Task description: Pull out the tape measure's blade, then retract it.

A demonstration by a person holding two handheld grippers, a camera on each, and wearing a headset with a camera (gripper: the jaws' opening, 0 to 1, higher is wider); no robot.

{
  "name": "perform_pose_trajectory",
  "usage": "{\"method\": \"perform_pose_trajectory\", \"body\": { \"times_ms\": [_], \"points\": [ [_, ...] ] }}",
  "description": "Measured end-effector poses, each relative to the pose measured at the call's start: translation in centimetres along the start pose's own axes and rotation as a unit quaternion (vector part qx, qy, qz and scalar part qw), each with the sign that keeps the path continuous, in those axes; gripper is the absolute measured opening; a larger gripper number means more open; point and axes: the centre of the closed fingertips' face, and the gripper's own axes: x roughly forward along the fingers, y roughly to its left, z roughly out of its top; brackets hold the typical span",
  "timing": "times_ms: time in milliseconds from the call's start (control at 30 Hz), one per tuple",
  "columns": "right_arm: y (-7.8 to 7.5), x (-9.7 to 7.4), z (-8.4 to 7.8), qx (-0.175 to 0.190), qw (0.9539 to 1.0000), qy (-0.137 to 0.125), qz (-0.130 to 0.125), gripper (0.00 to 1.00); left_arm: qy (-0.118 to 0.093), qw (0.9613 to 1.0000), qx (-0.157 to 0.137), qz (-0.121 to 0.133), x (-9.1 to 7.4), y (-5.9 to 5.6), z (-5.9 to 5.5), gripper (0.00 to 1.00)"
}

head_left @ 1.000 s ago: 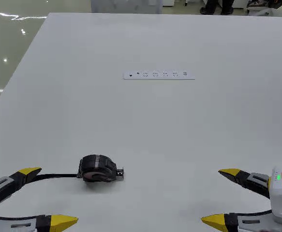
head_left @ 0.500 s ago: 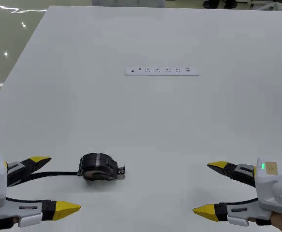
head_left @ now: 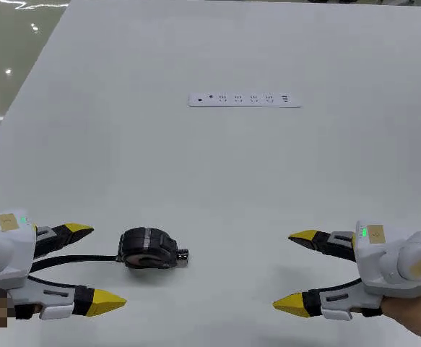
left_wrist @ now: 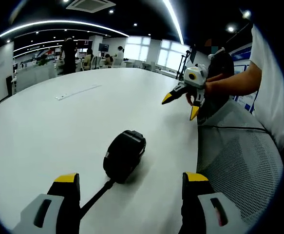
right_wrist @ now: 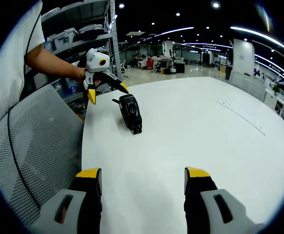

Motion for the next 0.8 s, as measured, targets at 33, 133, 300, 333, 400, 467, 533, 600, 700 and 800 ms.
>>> {"method": "perform_pose_trajectory", "body": {
  "times_ms": [33,133,300,333,400,467,533,600,700,800],
  "points": [
    [0.0,0.1,0.1,0.0,1.0,0.0,0.001,0.69,0.002,1.0,0.003,-0.002,0.2,0.1,-0.1,0.83],
    [-0.2,0.6,0.2,-0.002,1.0,0.001,0.005,0.69,0.008,0.9999,0.008,-0.008,0.6,0.4,-0.2,0.82],
    [-0.1,1.3,0.2,-0.006,0.9999,0.005,0.015,0.69,0.021,0.9994,0.021,-0.019,1.2,0.7,-0.2,0.8],
    [0.0,1.5,0.3,-0.006,0.9998,0.006,0.017,0.69,0.024,0.9992,0.024,-0.022,1.3,0.8,-0.2,0.8],
    [-0.1,1.7,0.2,-0.007,0.9998,0.007,0.02,0.68,0.028,0.9989,0.028,-0.024,1.5,0.9,-0.2,0.77],
    [-0.1,1.9,0.2,-0.007,0.9997,0.008,0.023,0.68,0.032,0.9986,0.031,-0.03,1.7,1.0,-0.1,0.74],
    [-0.1,2.1,0.4,-0.008,0.9996,0.009,0.026,0.68,0.034,0.9984,0.031,-0.032,1.9,1.2,0.0,0.72],
    [-0.1,2.4,0.4,-0.008,0.9995,0.009,0.029,0.67,0.038,0.9981,0.033,-0.035,2.1,1.3,0.0,0.69],
    [-0.2,2.7,0.5,-0.009,0.9994,0.01,0.031,0.67,0.039,0.9979,0.036,-0.038,2.5,1.5,0.1,0.66],
    [-0.1,2.9,0.5,-0.007,0.9994,0.009,0.034,0.67,0.042,0.9974,0.041,-0.042,2.8,1.7,0.2,0.63]
  ]
}}
